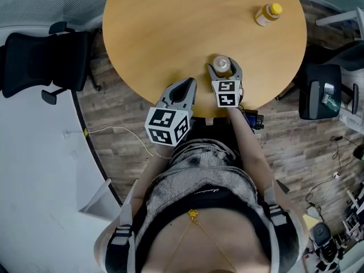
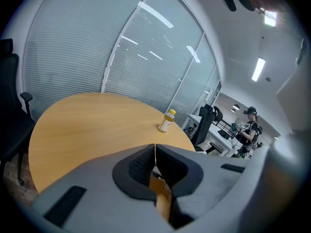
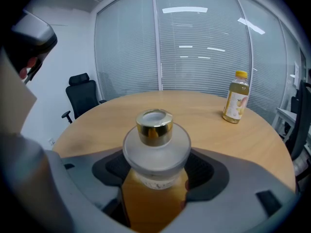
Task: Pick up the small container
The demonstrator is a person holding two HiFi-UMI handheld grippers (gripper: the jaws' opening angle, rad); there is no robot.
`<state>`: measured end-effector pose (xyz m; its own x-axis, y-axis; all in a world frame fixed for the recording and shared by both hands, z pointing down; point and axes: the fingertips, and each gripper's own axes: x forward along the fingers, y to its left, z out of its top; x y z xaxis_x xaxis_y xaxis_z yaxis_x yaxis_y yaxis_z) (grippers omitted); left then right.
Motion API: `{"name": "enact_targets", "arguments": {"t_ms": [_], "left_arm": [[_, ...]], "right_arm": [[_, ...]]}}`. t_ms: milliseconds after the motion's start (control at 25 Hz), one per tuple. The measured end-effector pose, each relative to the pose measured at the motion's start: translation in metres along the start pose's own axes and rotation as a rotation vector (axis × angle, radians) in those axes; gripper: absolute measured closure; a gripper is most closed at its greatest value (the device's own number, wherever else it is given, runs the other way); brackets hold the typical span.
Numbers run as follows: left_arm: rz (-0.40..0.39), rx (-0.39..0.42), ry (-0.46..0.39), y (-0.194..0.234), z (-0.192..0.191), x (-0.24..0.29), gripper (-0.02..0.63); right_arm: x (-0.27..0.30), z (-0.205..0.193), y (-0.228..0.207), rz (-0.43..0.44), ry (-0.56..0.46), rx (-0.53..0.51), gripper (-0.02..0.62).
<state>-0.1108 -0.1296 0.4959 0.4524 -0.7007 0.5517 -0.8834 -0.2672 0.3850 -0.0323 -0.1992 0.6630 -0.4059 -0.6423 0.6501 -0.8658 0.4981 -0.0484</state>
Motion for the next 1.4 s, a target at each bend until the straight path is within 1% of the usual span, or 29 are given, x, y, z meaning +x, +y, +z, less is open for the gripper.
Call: {"name": "enact_targets", "arguments": {"t_ms": [240,560,800,1000,1200,1400], "left_arm": [[-0.002,-0.004,-0.001,0.000,0.000,-0.001,0.581],[-0.002,-0.013,-0.017,0.006,0.003,-0.007,0.581],[-0.003,-0.015,-0.016,0.001,0.004,-0.004,0.581],[-0.003,-0.018,-0.018,-0.001,0.003,-0.006,0.581],[0.004,-0.025,-0.026,-0.002,0.002,-0.009,0.581],[-0.002,-0.023,-0.031,-0.002,0.003,-0.010,0.581]], "right_arm": [[0.000,-0.001,-0.004,-0.006,0.007,-0.003,0.264],[0.000,-0.001,0.001,0.014,0.009,-0.017,0.262],[0.000,0.000,-0.003,0.020,0.016,-0.015,0.262],[-0.001,-0.001,-0.001,0.016,0.022,-0.035,0.262],[-0.005,-0.001,0.005,0.046,0.023,-0.029,0.262],[-0.008,0.005,0.010,0.062,0.000,-0.011,0.262]]}}
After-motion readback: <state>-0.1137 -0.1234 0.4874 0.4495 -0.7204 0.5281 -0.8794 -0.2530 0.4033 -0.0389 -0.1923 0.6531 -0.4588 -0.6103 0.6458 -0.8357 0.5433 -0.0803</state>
